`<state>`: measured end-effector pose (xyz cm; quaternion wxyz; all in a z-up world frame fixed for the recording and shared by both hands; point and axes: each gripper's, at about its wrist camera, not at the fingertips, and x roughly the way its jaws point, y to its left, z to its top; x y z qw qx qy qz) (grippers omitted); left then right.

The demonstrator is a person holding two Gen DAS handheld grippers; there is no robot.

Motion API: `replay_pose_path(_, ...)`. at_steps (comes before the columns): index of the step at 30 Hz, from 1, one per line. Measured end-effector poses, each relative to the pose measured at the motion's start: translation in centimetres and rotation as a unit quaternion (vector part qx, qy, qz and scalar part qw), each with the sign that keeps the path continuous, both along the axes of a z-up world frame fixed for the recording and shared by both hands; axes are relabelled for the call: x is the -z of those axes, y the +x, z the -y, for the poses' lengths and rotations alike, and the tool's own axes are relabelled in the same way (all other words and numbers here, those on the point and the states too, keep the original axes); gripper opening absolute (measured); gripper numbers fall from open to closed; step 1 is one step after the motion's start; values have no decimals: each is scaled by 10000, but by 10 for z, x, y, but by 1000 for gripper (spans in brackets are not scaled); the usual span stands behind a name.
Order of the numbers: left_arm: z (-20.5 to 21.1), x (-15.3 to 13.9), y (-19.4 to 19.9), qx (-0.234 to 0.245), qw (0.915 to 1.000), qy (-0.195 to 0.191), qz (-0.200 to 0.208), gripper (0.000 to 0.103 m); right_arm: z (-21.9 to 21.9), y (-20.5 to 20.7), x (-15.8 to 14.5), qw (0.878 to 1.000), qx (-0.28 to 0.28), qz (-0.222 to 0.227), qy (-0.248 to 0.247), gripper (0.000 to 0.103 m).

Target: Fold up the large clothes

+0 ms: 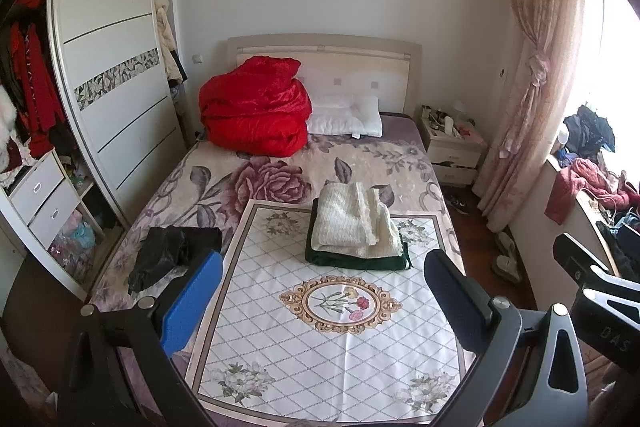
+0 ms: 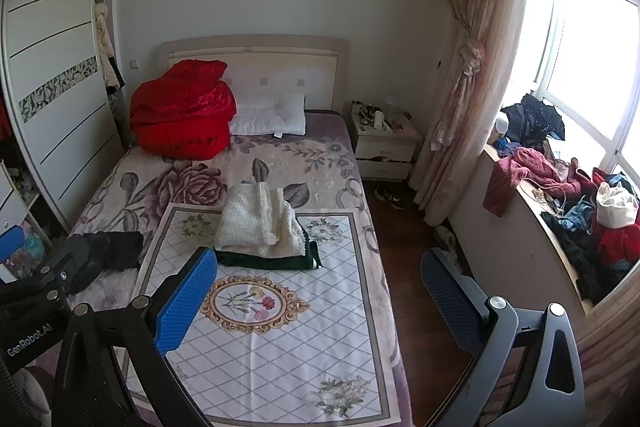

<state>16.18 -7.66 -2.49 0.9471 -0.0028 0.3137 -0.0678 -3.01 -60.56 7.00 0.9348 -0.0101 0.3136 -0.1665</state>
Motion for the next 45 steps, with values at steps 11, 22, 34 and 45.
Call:
replay_pose_path(11,-4,5,-8,-16,10000,-32,-76,103,-6,-3,9,9999,-44,-95,-8,103)
replay_pose_path(22,-4,8,-12,-52,10000,-32,-51,103,-6,-3,9,10000,-51,-69,-22,103)
replay_pose_path(34,-5,8,-16,-89,9999,-14,-47,103,-9,-3,8,9999,-108,-88,5,103)
replay_pose_path(45,-13,7,-19,-135,9999,-23,-51,103,-16,-4,7,9999,-131,-84,10,103)
